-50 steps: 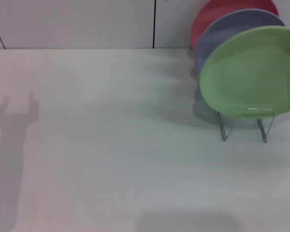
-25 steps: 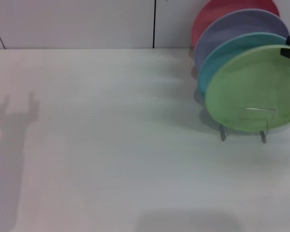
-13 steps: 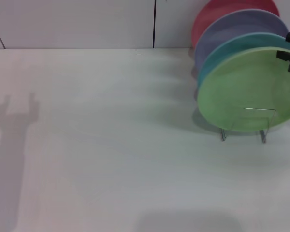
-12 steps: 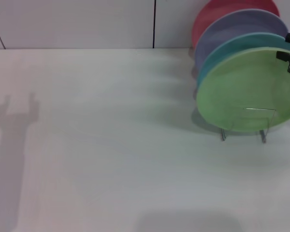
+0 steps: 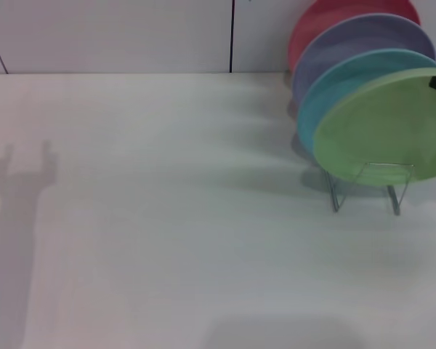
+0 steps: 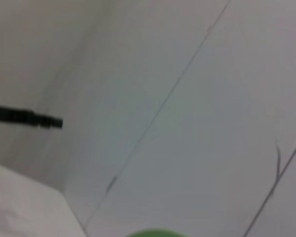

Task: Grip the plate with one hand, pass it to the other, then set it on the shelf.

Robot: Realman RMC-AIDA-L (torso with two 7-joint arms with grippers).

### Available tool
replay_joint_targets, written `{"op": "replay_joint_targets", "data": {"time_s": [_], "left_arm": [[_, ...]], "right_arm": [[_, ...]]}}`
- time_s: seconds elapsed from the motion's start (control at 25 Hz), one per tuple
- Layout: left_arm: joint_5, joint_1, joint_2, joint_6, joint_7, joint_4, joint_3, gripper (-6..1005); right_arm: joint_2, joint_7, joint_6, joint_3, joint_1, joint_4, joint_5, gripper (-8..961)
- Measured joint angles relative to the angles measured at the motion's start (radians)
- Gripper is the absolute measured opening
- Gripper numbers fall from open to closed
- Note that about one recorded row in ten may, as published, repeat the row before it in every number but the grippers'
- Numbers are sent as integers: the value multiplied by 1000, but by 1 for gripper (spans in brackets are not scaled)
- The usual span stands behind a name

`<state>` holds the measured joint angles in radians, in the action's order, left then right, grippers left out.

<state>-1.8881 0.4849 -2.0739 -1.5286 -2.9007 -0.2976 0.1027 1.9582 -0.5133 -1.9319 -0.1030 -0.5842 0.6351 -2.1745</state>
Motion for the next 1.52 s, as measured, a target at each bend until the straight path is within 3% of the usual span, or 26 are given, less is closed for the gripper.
{"op": "replay_joint_targets", "data": {"time_s": [0.88, 1.2, 1.32, 1.52], "left_arm": [[1, -10, 2, -24, 0, 0, -1, 668], [1, -11, 2, -24, 0, 0, -1, 667], [1, -11, 2, -25, 0, 0, -1, 667], [1, -19, 2, -34, 0, 0, -1, 668]], "right_arm": [[42, -24, 206, 186, -9, 17, 19, 288], [75, -20, 282, 269, -1, 36, 20, 289], [82, -23, 251, 270, 8, 50, 23, 289], [114, -36, 182, 271, 39, 127, 79, 290]]}}
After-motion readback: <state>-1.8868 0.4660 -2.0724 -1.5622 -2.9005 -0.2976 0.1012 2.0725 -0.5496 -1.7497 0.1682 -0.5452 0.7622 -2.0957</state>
